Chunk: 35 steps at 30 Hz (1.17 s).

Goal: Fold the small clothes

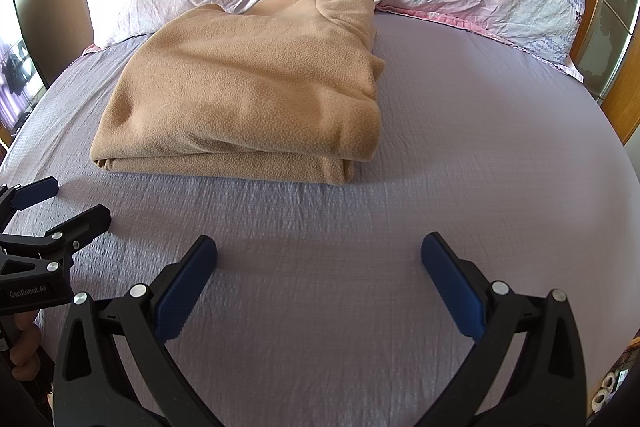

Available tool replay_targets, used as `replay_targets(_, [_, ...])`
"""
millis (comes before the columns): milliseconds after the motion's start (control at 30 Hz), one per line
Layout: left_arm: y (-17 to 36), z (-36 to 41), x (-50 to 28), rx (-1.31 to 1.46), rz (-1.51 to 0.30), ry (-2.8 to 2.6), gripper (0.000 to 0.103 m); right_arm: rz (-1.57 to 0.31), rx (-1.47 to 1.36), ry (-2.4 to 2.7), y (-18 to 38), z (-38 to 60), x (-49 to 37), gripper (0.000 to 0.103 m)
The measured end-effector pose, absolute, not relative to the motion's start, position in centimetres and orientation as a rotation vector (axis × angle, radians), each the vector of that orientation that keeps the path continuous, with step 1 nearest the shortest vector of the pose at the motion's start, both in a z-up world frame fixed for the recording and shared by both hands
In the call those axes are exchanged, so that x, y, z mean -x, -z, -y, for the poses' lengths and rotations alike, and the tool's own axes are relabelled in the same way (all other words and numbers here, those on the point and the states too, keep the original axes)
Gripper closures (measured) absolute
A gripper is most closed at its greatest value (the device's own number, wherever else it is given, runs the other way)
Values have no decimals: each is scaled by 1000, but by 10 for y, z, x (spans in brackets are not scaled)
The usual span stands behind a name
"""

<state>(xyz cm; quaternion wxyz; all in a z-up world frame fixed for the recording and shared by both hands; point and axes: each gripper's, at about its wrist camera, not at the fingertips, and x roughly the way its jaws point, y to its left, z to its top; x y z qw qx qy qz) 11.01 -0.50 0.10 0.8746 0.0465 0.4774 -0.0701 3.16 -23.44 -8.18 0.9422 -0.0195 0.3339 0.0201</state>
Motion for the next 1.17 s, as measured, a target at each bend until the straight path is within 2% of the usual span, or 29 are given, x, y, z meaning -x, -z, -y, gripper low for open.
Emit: replay_targets(1167, [-1, 2, -109, -98, -993, 149, 2, -680, 36, -37, 82, 234, -32, 1])
